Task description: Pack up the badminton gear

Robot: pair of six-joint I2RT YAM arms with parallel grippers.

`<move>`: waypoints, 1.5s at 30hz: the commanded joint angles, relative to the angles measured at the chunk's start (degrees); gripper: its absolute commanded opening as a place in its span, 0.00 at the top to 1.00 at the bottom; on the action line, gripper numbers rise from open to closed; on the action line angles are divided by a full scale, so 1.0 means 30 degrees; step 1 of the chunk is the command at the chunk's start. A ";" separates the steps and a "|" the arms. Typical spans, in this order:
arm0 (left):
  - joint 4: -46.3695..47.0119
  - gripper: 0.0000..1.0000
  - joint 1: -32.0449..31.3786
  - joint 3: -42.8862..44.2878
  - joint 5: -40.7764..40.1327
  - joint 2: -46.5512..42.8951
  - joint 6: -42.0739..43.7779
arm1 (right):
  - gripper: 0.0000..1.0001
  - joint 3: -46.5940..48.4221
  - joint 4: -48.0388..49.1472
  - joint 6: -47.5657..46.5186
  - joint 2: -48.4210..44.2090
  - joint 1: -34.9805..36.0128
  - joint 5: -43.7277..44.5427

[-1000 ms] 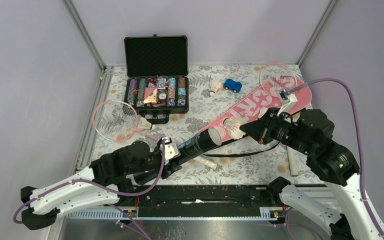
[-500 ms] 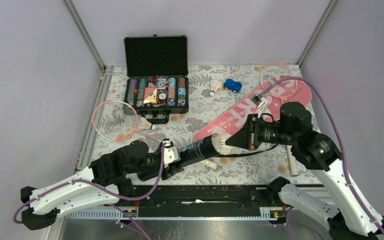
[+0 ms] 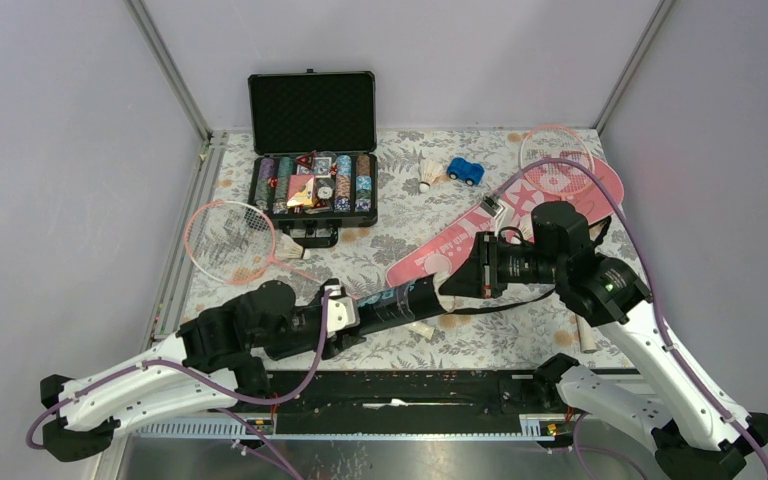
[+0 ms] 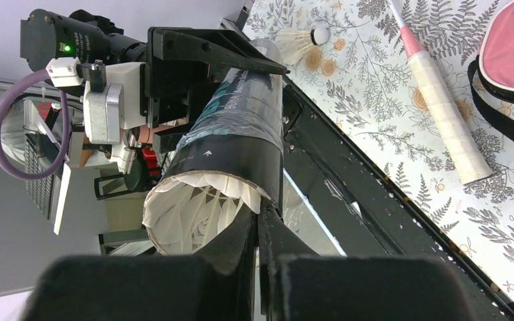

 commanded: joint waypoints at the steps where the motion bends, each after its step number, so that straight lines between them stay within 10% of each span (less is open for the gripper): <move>1: 0.2319 0.58 -0.0052 0.0354 0.0933 -0.0152 0.0542 | 0.99 -0.0590 0.1595 0.0821 0.0033 -0.0004 -0.0257; 18: 0.2309 0.59 -0.0052 0.0072 0.0591 -0.0747 0.1218 | 0.90 -0.0742 0.1343 0.1464 0.0302 -0.0016 0.0472; 31: 0.2289 0.60 -0.0052 -0.0503 0.0444 -0.2071 0.0445 | 0.37 0.2884 -0.1526 0.0819 -0.0251 -0.0025 0.1959; 45: 0.2172 0.60 -0.0052 -0.0026 0.0700 -0.1665 0.0541 | 0.36 0.0270 0.1072 0.1000 0.0596 -0.0023 0.0840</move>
